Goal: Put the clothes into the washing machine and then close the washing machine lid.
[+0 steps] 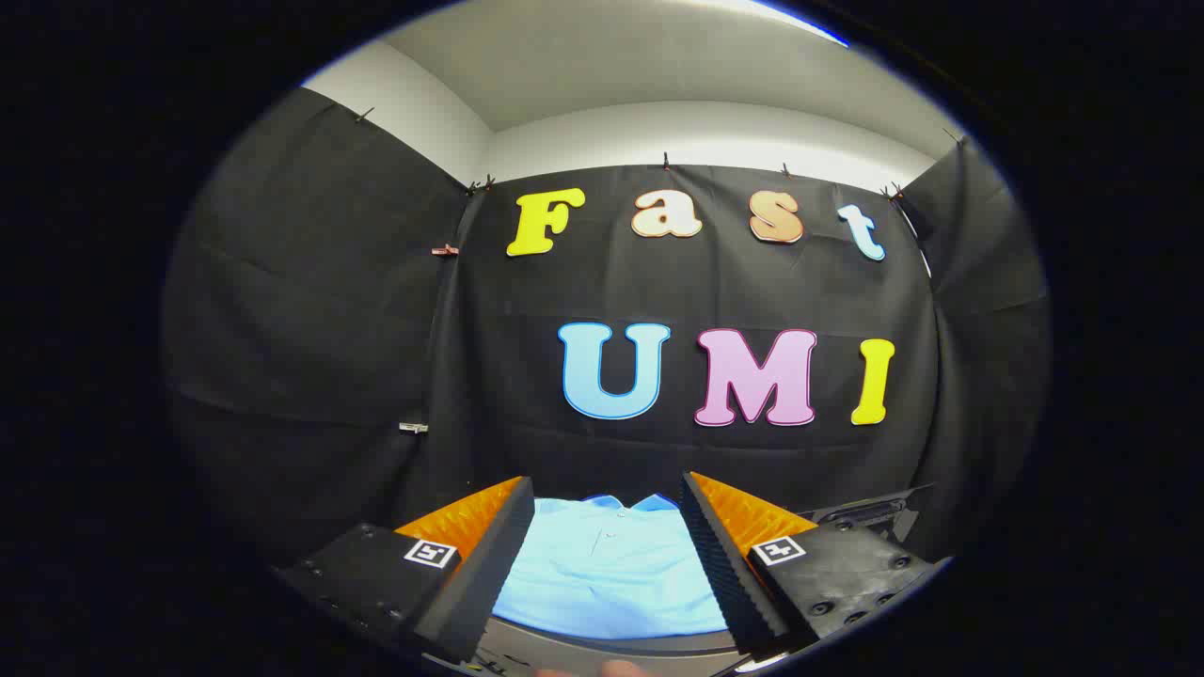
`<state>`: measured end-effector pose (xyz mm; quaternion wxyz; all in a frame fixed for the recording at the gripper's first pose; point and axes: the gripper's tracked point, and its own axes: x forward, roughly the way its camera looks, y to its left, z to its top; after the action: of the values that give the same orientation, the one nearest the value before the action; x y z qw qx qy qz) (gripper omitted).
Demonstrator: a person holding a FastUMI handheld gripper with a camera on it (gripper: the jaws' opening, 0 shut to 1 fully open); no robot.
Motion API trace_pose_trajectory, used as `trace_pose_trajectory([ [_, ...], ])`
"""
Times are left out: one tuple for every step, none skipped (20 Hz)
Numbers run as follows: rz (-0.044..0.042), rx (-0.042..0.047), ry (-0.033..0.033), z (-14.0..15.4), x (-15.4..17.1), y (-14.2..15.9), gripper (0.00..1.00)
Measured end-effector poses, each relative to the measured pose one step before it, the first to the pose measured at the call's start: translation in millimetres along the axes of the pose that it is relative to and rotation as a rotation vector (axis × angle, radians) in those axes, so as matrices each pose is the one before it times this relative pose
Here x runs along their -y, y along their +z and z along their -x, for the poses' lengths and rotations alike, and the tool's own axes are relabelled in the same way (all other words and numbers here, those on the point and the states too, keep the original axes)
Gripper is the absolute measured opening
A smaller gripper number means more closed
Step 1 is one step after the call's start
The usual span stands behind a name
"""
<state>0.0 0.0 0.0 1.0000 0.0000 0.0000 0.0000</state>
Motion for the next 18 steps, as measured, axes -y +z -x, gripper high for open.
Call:
trace_pose_trajectory([
  [0.00024, -0.00414, 0.00835, -0.5, -2.17, -0.42, 0.98],
  [0.00115, 0.00122, 0.00582, 0.39, -0.37, 0.45, 0.98],
  [0.00365, 0.00035, 0.00104, -0.49, 1.2, 0.3, 0.98],
  [0.00334, -0.00056, -0.00006, 0.42, 0.37, -0.6, 0.98],
  [-0.00033, -0.00238, -0.00396, 0.23, 0.21, -1.14, 0.98],
  [-0.00261, -0.00661, -0.00403, -0.04, -0.08, -2.21, 0.98],
  [-0.00191, -0.0102, 0.00364, 0.69, -3.7, -2.57, 0.98],
  [0.00014, -0.00448, 0.00942, 1.1, -3.42, -0.75, 0.98],
  [0.00361, 0.0028, 0.00979, 0.36, -2.57, 1.53, 0.98],
  [0.00809, 0.0035, 0.00531, -0.35, -1.88, 2.34, 0.98],
  [0.00787, 0.00133, -0.00538, -0.64, 2.87, 2.01, 0.98],
  [-0.00092, 0.00153, -0.00381, 0.55, 2.04, 1.0, 0.98],
  [-0.00896, 0.00003, 0.00254, 1.1, -1.04, 0.43, 0.98],
  [-0.01079, -0.00141, 0.00314, 1.59, 0.39, -0.15, 0.98],
  [-0.00648, -0.00119, 0.00223, 1.27, 0.75, 0.46, 0.98],
  [-0.00084, -0.00133, -0.00349, 0.89, 2.06, -1.13, 0.98],
  [0.00123, -0.0061, -0.00865, 1.43, 2.33, -2.64, 0.98],
  [-0.00018, -0.00878, -0.00486, 1.44, 0.83, -3.95, 0.98],
])
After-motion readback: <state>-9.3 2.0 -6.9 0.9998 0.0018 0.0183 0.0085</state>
